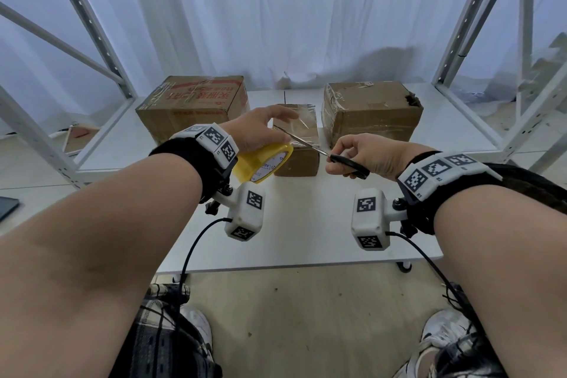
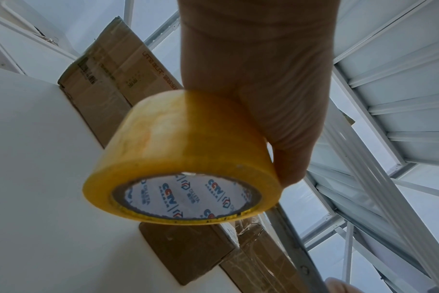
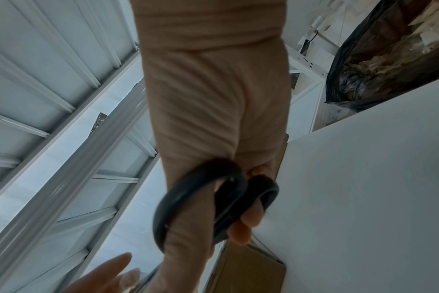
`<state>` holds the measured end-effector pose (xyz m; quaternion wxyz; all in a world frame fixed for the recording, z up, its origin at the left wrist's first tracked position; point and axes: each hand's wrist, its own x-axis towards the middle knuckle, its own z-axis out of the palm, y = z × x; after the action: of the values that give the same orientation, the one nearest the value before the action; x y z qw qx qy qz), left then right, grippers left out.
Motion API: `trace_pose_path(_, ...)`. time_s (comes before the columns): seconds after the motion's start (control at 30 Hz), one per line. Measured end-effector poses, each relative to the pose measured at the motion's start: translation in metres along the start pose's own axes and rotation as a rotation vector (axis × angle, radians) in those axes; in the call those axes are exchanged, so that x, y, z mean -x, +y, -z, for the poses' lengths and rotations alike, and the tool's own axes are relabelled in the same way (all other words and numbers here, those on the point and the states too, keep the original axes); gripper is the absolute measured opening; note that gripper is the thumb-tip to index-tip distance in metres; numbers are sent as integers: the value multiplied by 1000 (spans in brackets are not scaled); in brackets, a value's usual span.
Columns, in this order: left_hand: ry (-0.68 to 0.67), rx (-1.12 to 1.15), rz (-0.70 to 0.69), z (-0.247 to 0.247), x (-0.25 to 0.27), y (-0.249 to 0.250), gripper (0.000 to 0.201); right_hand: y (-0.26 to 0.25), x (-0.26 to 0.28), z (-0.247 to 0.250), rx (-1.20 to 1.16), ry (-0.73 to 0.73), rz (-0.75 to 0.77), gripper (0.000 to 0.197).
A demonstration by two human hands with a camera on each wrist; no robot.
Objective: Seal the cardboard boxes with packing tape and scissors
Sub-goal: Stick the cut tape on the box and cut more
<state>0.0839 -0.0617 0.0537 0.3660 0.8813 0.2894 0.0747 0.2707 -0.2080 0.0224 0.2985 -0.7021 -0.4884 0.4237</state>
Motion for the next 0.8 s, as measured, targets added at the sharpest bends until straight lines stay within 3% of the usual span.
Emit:
trace_pose_path(0.17,7,-10,19,1,0,0,35,-2,1,-2,16,-12,-7,29)
trace_pose_path(0.3,3,-49,10,1,1,0,35,-3,1,-5,11,-35,-32,58)
trace_pose_path(0.4,7,-63,7,0,2,1,37,-4,2,-6,-12,-38,-31,68)
trace_pose_path(0.57,15,-73,1,0,3,4,40,-7,5,-4,-16,-4,17,42)
trace_pose_path(0.8,-52,-160,34,0,5,6,58,-6,5,1,-12,0,15,38)
